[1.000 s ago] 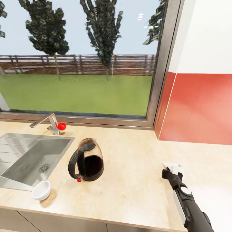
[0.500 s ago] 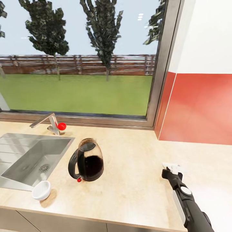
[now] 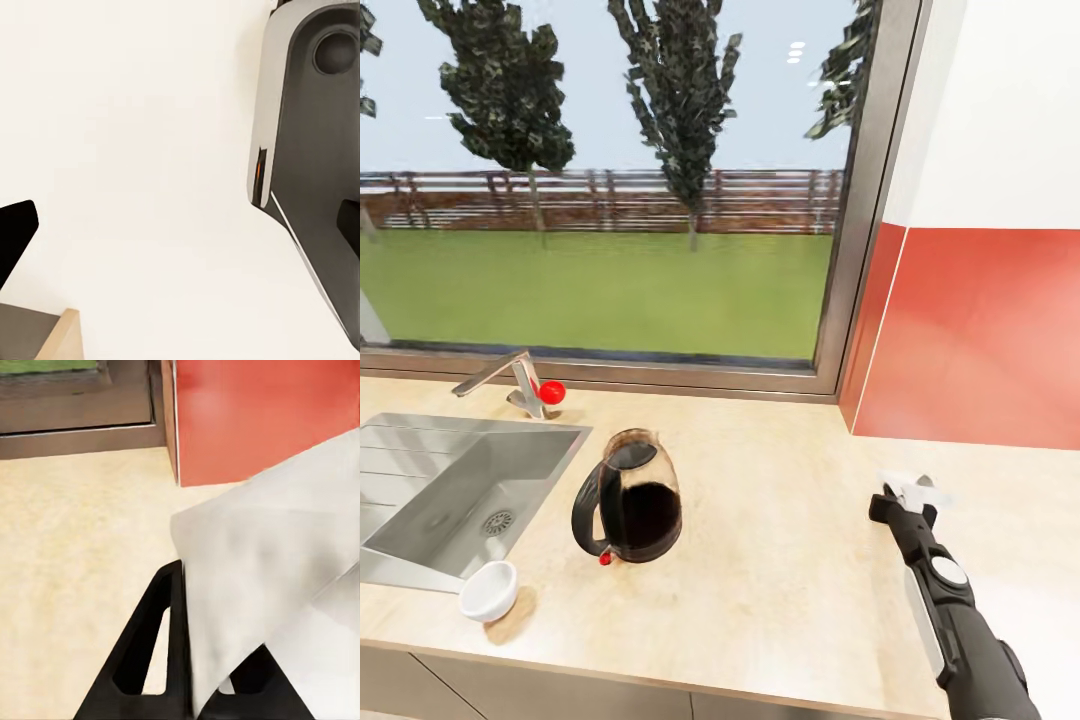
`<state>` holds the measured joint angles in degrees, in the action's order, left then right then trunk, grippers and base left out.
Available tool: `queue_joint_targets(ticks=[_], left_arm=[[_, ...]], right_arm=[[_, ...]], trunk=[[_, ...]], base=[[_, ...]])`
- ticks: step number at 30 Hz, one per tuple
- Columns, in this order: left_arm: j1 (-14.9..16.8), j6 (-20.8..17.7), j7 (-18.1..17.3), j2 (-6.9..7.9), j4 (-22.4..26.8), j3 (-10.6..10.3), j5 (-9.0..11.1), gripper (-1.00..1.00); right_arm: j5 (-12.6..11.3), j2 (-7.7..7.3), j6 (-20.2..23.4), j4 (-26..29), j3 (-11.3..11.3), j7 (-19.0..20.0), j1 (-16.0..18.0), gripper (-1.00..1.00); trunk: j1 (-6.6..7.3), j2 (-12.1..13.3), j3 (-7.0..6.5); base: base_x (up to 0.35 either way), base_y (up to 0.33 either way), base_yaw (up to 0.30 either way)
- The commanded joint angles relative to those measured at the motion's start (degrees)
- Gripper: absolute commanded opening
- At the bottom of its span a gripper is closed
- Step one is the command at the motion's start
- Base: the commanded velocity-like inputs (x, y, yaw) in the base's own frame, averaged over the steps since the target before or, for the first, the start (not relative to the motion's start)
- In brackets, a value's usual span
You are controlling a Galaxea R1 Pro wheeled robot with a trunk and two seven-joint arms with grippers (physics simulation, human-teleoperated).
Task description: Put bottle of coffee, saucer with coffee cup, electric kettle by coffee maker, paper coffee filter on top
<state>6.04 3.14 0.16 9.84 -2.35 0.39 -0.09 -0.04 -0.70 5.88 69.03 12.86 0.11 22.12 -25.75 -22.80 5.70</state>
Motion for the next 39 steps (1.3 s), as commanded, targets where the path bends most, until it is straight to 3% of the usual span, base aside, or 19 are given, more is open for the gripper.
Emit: queue_joint_targets(ticks=[1, 5, 10, 22, 39], left_arm=[[0.1, 0.3, 0.0, 0.0, -0.2, 0.0, 0.0, 1.0], [0.1, 0.4, 0.0, 0.0, -0.2, 0.0, -0.2, 1.0], [0.1, 0.5, 0.1, 0.0, -0.2, -0.1, -0.4, 1.0], [0.2, 0.4, 0.3, -0.11, 0.8, 0.2, 0.3, 1.0], [0.2, 0.5, 0.3, -0.52, 2.9, 0.3, 0.3, 1.0]], right_arm=[[0.0, 0.0, 0.5, 1.2, 0.0, -0.4, 0.0, -1.0], [-0.1, 0.08, 2.1, 6.0, 0.0, -0.4, 0.0, -1.0], [-0.2, 0.49, 7.2, 13.1, -0.4, 0.0, 0.0, -1.0], [-0.2, 0.62, 7.8, 14.5, -0.5, 0.1, -1.6, -1.0], [-0.2, 0.59, 7.7, 14.8, -0.4, 0.1, -1.7, -1.0]], trunk=[[-0.04, -0.1, 0.13], [-0.04, -0.1, 0.13], [-0.04, -0.1, 0.13], [-0.04, -0.1, 0.13], [-0.04, -0.1, 0.13]], base=[[0.0, 0.0, 0.0], [0.0, 0.0, 0.0], [0.0, 0.0, 0.0], [0.0, 0.0, 0.0], [-0.317, 0.074, 0.0]])
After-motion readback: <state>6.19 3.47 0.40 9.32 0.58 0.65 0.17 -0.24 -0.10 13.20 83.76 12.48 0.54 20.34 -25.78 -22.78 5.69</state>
